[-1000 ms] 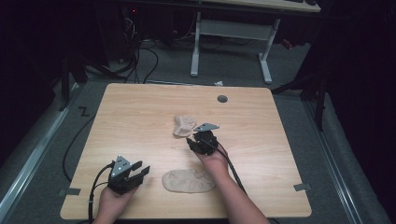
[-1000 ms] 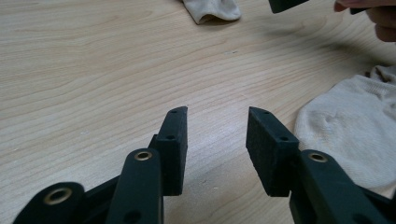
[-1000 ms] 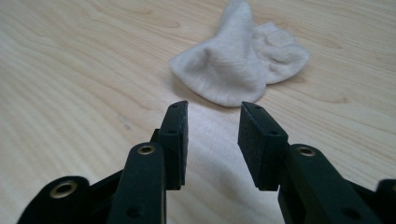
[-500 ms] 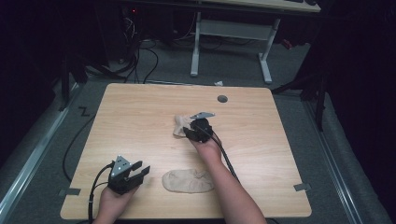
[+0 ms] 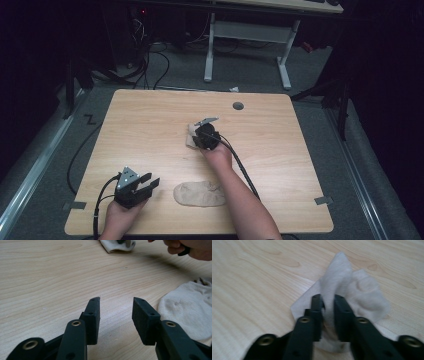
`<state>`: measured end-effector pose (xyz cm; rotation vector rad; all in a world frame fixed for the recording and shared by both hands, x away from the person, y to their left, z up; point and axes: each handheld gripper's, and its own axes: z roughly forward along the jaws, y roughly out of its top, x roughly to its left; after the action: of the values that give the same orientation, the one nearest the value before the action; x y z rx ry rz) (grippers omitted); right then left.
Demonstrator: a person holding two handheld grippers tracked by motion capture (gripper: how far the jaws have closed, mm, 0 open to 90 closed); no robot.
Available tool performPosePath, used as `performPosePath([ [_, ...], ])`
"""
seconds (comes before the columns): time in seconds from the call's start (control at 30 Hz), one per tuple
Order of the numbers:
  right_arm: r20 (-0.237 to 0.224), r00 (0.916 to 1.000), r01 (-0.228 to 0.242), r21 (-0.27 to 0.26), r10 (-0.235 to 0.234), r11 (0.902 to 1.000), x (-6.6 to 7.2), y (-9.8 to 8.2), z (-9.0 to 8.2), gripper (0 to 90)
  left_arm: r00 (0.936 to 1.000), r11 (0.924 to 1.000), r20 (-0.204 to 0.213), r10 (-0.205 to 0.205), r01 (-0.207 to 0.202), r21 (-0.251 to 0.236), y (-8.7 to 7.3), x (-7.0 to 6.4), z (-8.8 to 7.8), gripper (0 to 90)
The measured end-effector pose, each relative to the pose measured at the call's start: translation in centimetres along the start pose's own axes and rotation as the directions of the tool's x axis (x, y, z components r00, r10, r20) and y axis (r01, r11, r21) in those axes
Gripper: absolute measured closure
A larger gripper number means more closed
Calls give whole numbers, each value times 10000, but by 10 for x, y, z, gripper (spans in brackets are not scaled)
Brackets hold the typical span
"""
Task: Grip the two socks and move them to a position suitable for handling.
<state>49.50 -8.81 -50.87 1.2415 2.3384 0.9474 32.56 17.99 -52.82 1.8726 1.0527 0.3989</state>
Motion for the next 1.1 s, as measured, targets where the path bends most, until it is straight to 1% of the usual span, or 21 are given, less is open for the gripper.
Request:
performPosePath([
  [0.03, 0, 10000, 0, 0, 0, 10000, 0, 0, 0, 826, 10000, 10000, 9, -2, 2, -5, 0, 0, 0, 586],
  [0.07, -59, 9997, 219, -132, -219, 9997, 2, 0, -4, 831, 10000, 10000, 13, 0, 0, -22, 0, 0, 0, 586],
  [0.17, -273, 9975, 636, -528, -651, 9966, 13, 2, -22, 833, 10000, 10000, -23, 36, -37, -34, 1, 0, 0, 598],
  [0.23, -419, 9954, 821, -934, -863, 9922, 21, 2, -35, 833, 10000, 10000, -11, 43, -43, -54, 1, -1, 0, 596],
  [0.33, -611, 9915, 1062, -1303, -1149, 9858, 29, 1, -52, 832, 9999, 9999, -33, 141, -141, -5, 2, -3, 2, 579],
  [0.43, -857, 9895, 1012, -1640, -1164, 9812, 36, -3, -65, 830, 9999, 9999, -72, 117, -117, -65, 3, -4, 4, 562],
  [0.47, -907, 9880, 1089, -1637, -1249, 9805, 38, -4, -68, 829, 9999, 9999, -88, 91, -92, -105, 3, -5, 4, 556],
  [0.57, -1200, 9851, 1003, -1835, -1235, 9779, 44, -11, -77, 827, 10000, 9998, -18, 8, -8, -182, 6, -8, 7, 514],
  [0.6, -1343, 9834, 951, -1901, -1219, 9771, 47, -14, -81, 827, 10000, 9998, 21, 22, -21, -197, 7, -10, 8, 493],
  [0.63, -1370, 9826, 976, -1959, -1258, 9758, 49, -15, -83, 827, 10000, 9997, -17, 69, -70, -215, 9, -12, 10, 482],
  [0.7, -1519, 9795, 993, -2085, -1326, 9730, 54, -18, -88, 825, 9998, 9996, 80, 155, -154, -230, 15, -16, 15, 460],
  [0.8, -1610, 9761, 1083, -2231, -1462, 9688, 60, -20, -92, 825, 9996, 9993, 146, 236, -232, -280, 22, -23, 24, 439],
  [0.83, -1665, 9745, 1110, -2241, -1503, 9682, 61, -20, -93, 825, 9996, 9994, 150, 244, -241, -250, 25, -24, 29, 437],
  [0.9, -1700, 9725, 1178, -2313, -1594, 9657, 64, -21, -95, 825, 9996, 9997, 284, 96, -89, -247, 29, -26, 38, 433],
  [0.93, -1805, 9712, 1107, -2357, -1554, 9655, 65, -21, -97, 825, 9996, 9997, 288, 72, -66, -216, 31, -26, 41, 433],
  [1.0, -1929, 9685, 1076, -2458, -1574, 9633, 67, -20, -100, 825, 9998, 9998, 164, 111, -108, -173, 37, -28, 48, 438],
  [1.07, -2018, 9654, 1107, -2568, -1653, 9601, 69, -20, -103, 825, 9998, 9995, 195, 49, -43, -300, 41, -28, 53, 461],
  [1.1, -2045, 9644, 1111, -2612, -1674, 9589, 70, -20, -104, 825, 9999, 9993, 111, 77, -73, -362, 43, -28, 54, 489],
])
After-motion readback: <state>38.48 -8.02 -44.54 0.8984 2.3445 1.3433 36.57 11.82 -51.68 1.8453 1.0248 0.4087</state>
